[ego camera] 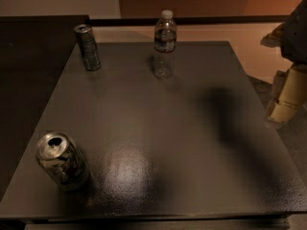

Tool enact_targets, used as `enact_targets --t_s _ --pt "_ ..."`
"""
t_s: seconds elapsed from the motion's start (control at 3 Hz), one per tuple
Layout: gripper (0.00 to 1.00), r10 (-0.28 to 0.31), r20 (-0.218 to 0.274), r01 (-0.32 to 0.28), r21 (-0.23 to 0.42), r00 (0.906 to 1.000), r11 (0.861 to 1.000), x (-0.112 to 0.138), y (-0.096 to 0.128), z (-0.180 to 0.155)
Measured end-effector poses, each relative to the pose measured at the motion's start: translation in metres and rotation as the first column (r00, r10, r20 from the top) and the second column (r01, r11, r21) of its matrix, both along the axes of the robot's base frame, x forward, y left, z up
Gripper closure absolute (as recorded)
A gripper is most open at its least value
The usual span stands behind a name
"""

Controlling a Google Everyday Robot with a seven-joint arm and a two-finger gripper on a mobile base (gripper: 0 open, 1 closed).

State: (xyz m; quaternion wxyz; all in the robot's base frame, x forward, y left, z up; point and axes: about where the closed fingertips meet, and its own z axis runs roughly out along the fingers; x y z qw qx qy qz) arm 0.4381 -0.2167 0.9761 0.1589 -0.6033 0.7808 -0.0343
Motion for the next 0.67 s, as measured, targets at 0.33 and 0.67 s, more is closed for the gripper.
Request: enact_targets --t_s 0.33,0.67 --pt "0.00 0.000 0.000 0.000 0.000 1.0000 1.000 0.000 0.000 0.000" --pt "0.00 0.045 0.017 -0.046 0.025 0.9988 0.999 -0.008 0.016 0.000"
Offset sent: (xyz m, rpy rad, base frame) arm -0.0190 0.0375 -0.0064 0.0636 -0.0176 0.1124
